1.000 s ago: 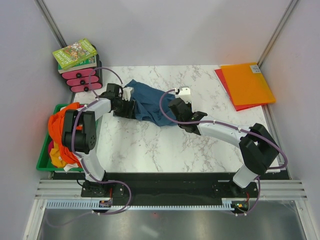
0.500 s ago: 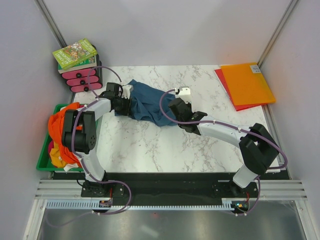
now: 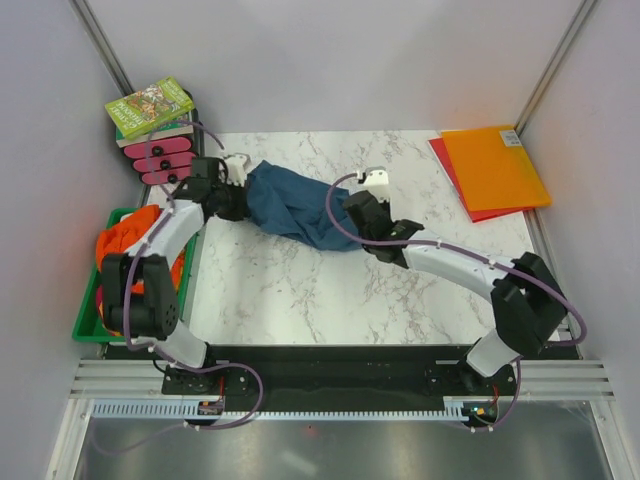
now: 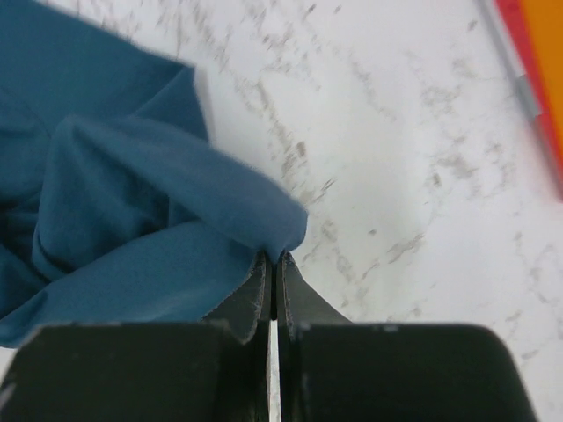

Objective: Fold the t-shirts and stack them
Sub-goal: Flatten out the tshirt

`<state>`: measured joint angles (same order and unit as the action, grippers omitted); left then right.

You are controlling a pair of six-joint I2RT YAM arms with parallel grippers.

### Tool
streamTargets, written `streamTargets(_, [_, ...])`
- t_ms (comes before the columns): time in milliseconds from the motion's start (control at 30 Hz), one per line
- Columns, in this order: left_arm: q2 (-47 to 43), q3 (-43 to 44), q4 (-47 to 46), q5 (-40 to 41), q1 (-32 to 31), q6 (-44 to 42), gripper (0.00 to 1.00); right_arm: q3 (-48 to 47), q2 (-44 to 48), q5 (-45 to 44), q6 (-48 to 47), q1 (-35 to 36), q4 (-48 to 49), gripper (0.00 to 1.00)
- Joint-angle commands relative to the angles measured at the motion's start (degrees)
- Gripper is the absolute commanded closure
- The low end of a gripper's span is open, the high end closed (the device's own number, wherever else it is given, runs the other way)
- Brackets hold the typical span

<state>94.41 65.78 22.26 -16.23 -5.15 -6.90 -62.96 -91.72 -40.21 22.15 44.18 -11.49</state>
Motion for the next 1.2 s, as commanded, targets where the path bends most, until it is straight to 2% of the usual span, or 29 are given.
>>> streamTargets(0, [-15.0,8.3,5.5,-5.8,11.3,1.0,0.98,-5.2,11.4,-4.3,-3.4,-7.2,-1.8,1.00])
streamTargets(100, [-17.6,12.3,11.0,-9.9,18.3,-0.2,0.98,-4.9,18.4,-5.0,-4.3,-10.9,-3.2,1.00])
streamTargets(167, [-19.7,11.8,13.0,-10.2,19.9,-3.1,0.98,-3.2,22.2,-4.5,-4.4,-11.6,-4.1,1.00])
streamTargets(267, [-22.3,6.1,14.9,-10.2,20.4,-7.2,0.98,0.8,24.7,-1.9,-2.0,-11.7,-6.3,1.00])
streamTargets(433, [-24.0,2.2,15.1,-10.2,20.4,-7.6,0.98,7.5,26.6,1.5,1.8,-11.7,-7.5,1.00])
streamTargets(533, [-24.3,6.6,15.5,-11.4,20.4,-6.0,0.98,2.7,26.0,1.5,-0.8,-11.7,-8.3,1.00])
streamTargets(700, [-22.9,24.2,18.3,-12.2,20.5,-1.9,0.98,-14.7,25.2,0.8,-6.8,-11.7,-10.0,1.00])
streamTargets(767, [-23.6,29.2,18.8,-12.7,20.8,-0.2,0.98,-16.9,26.3,0.7,-7.6,-11.6,-10.0,1.00])
streamTargets(833, [-25.3,30.2,18.3,-13.3,20.9,0.7,0.98,-16.5,28.2,0.7,-7.7,-11.5,-9.9,1.00])
streamTargets(933, [-26.9,28.3,17.6,-14.6,20.9,1.4,0.98,-11.2,29.9,0.7,-6.3,-11.6,-10.3,1.00])
streamTargets(1167, [-26.6,12.0,16.0,-11.2,20.8,-3.7,0.98,4.6,31.3,6.0,1.4,-11.6,-8.8,1.00])
